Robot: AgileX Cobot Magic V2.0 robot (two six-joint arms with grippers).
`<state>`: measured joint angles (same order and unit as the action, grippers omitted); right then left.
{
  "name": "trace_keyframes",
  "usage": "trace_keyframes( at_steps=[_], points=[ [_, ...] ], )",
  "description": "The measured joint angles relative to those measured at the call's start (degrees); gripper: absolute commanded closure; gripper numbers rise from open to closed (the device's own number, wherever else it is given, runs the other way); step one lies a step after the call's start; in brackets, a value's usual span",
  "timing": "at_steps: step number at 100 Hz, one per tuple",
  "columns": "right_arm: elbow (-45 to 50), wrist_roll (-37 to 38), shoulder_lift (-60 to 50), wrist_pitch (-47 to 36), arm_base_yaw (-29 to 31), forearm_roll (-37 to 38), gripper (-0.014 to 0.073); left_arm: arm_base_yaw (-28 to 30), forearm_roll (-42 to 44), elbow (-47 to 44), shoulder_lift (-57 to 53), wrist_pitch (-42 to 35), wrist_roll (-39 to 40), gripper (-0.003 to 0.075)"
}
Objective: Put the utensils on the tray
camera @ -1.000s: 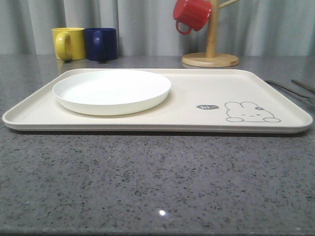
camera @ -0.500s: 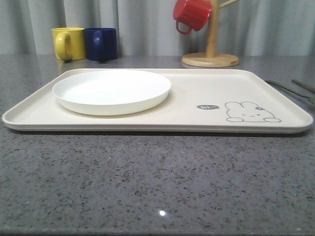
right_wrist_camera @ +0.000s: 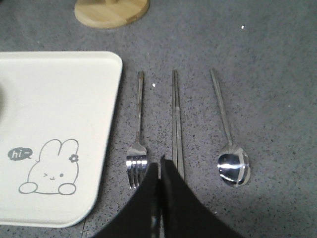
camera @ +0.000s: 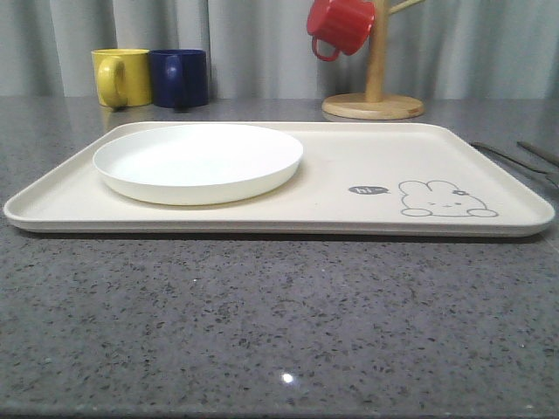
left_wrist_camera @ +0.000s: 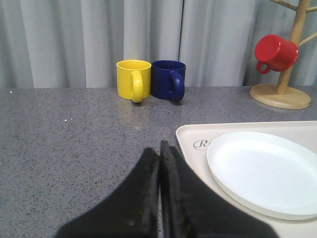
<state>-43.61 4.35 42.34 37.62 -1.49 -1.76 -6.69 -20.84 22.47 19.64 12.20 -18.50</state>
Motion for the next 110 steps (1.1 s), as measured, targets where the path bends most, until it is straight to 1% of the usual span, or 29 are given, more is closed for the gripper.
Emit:
trace_keyframes(
  at_steps=[12,26,40,57,62,67,74,79,84,89,96,110],
  points=[
    [-2.3,0.0,7.1,-0.5,0.0,0.0,0.0662,0.0,0.0,0.0,0.0,0.0,0.0,0.0738],
    [-2.8,0.0,12.3,-1.4,0.0,0.0,0.0662,0.0,0.0,0.0,0.0,0.0,0.0,0.0738],
    [-2.8,0.0,15.2,-1.4,0.0,0.0,0.0662,0.0,0.0,0.0,0.0,0.0,0.0,0.0738],
    [-2.9,0.0,16.1,-1.4,0.0,0.0,0.065,0.0,0.0,0.0,0.0,0.0,0.0,0.0738],
    [-2.9,0.0,16.1,-1.5,0.0,0.0,0.062,0.0,0.0,0.0,0.0,0.0,0.0,0.0738],
    [-2.9,0.0,16.1,-1.5,0.0,0.0,0.0564,0.0,0.0,0.0,0.0,0.0,0.0,0.0738],
    [-2.9,0.0,16.1,-1.5,0.0,0.0,0.0445,0.0,0.0,0.0,0.0,0.0,0.0,0.0738],
    [-2.9,0.0,16.1,-1.5,0.0,0.0,0.034,0.0,0.0,0.0,0.0,0.0,0.0,0.0738],
    [-2.9,0.0,16.1,-1.5,0.0,0.0,0.0263,0.0,0.0,0.0,0.0,0.0,0.0,0.0738],
    [-2.9,0.0,16.1,-1.5,0.0,0.0,0.0209,0.0,0.0,0.0,0.0,0.0,0.0,0.0738],
    [-2.9,0.0,16.1,-1.5,0.0,0.0,0.0179,0.0,0.0,0.0,0.0,0.0,0.0,0.0738],
    [-2.9,0.0,16.1,-1.5,0.0,-1.5,0.0179,0.0,0.0,0.0,0.0,0.0,0.0,0.0738]
  ],
)
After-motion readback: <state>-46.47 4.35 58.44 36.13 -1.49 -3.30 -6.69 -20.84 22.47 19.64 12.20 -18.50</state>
